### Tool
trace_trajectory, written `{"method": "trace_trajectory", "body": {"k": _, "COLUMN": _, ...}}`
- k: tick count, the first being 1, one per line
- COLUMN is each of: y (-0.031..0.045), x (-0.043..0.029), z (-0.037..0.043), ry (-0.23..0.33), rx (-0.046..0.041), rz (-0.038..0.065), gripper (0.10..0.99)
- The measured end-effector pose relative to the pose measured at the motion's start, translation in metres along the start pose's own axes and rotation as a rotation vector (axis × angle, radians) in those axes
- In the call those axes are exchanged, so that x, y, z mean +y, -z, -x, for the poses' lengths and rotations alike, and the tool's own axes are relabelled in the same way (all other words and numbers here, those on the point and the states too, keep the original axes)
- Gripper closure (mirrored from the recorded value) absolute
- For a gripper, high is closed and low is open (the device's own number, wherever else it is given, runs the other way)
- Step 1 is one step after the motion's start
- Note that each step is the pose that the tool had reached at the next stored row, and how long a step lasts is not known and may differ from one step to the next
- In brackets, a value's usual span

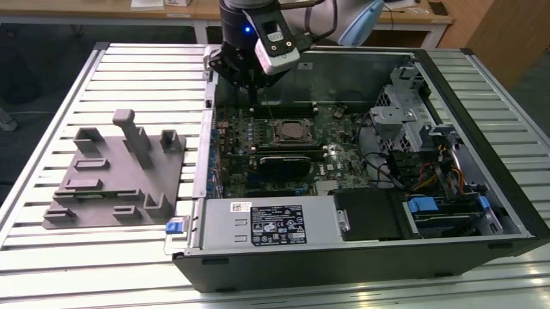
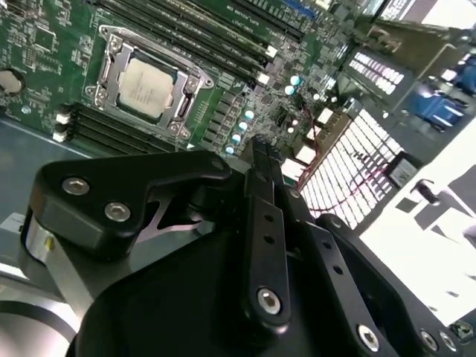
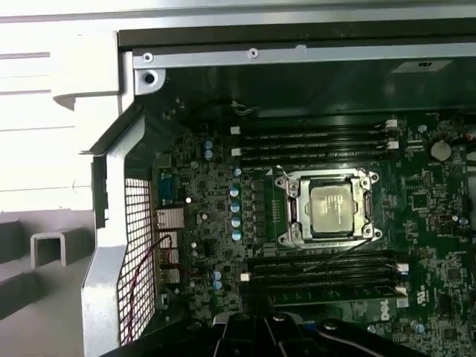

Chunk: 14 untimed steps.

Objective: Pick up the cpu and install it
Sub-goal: 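Install the first cpu locking lever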

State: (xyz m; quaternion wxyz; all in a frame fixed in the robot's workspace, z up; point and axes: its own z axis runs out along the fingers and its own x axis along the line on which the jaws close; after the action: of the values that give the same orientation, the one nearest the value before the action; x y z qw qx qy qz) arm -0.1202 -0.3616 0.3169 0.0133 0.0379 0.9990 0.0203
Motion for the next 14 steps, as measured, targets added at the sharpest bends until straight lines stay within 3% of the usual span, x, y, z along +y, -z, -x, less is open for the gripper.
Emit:
{"method": "trace_trajectory", "body": {"k": 5, "y": -0.0125, "x": 0.0162, "z": -0.0015, "ry": 0.0, "rx": -0.0001, "rz": 0.0, "gripper": 0.98}}
{"method": "trace_trajectory", "body": {"k": 11, "y": -0.0232, "x": 0.0168, "z": -0.0018, "ry": 0.0, "rx": -0.0001, "rz": 0.0, "gripper": 0.98}}
{"method": "trace_trajectory", "body": {"k": 14, "y": -0.0245, "x": 0.0168, "z": -0.0019, "ry": 0.0, "rx": 0.0001, "rz": 0.0, "gripper": 0.98}}
